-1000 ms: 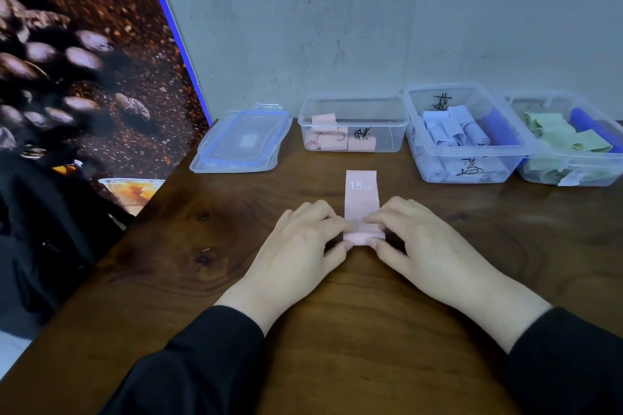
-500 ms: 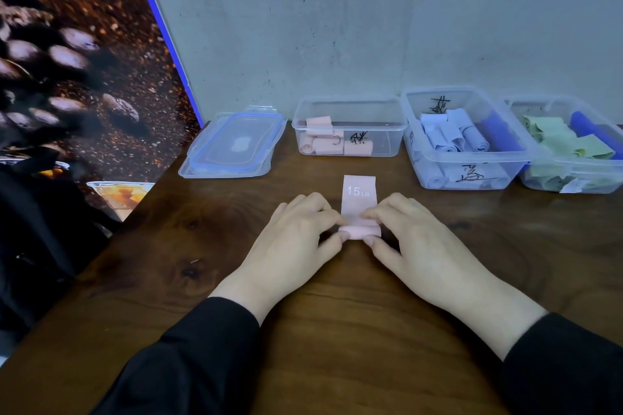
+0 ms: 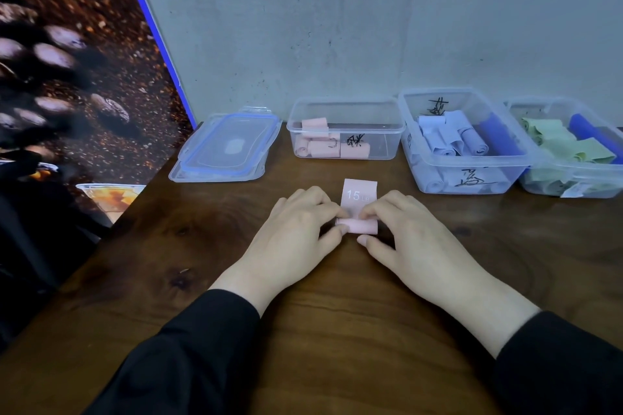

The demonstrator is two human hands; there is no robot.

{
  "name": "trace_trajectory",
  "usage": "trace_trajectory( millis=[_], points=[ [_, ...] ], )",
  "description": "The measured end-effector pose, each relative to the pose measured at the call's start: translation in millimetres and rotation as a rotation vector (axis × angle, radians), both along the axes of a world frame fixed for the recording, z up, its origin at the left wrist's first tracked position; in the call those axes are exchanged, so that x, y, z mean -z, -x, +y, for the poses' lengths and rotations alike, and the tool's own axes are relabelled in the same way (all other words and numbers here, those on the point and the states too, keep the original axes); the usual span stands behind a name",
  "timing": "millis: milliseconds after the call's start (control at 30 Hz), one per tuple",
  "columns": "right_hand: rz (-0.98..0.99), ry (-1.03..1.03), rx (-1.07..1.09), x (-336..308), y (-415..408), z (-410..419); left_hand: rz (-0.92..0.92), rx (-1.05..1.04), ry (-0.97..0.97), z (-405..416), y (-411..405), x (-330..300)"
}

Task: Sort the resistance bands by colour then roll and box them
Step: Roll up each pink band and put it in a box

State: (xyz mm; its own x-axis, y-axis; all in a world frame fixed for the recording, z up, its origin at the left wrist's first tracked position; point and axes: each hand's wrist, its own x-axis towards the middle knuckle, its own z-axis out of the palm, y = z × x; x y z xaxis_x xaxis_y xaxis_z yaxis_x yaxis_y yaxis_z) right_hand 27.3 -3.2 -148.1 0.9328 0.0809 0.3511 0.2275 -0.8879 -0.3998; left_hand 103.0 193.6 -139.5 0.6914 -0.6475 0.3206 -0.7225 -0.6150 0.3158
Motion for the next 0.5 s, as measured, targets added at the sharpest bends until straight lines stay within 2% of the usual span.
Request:
trace_trajectory(
  millis=[267, 500],
  points=[
    [0.014, 0.005, -0.037, -0.2, -7.2, -4.6, 0.005, 0.034, -0.017, -0.7, -3.0, -5.5],
    [0.076, -0.016, -0.117, -2.0, -5.1, -8.7, 0.096, 0.078, -0.034, 2.2, -1.8, -6.1]
  ],
)
